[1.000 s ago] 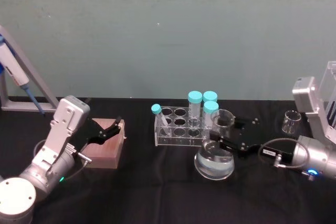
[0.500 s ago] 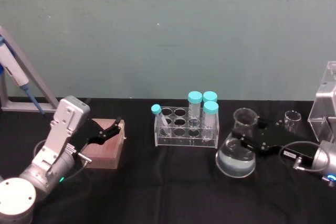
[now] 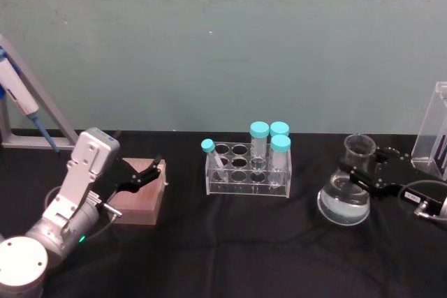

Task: Place the experimental apparatus aside using one hand.

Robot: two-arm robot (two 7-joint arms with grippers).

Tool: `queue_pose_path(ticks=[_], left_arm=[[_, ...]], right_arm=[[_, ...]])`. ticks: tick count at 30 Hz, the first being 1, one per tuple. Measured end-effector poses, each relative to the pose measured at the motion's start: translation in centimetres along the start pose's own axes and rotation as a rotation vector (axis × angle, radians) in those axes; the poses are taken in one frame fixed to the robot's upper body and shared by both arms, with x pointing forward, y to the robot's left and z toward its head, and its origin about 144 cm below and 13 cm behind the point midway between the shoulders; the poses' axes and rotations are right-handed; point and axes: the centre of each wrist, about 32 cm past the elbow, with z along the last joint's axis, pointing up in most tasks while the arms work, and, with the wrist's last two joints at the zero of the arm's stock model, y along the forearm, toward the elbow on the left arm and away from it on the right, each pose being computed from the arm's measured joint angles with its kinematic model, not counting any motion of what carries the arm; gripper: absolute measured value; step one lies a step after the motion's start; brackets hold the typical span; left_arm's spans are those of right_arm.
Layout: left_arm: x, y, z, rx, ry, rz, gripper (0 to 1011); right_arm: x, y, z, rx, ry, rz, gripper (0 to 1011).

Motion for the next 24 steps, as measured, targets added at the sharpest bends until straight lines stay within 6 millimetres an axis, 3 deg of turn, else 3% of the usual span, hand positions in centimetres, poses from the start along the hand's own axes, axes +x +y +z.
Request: queue_pose_path(ticks=[24], left_arm=[[0.0, 0.0, 0.0, 0.0, 0.0, 0.0, 1000]], right_arm=[[1.5, -1.5, -0.3, -0.029, -0.011, -0.148, 457]])
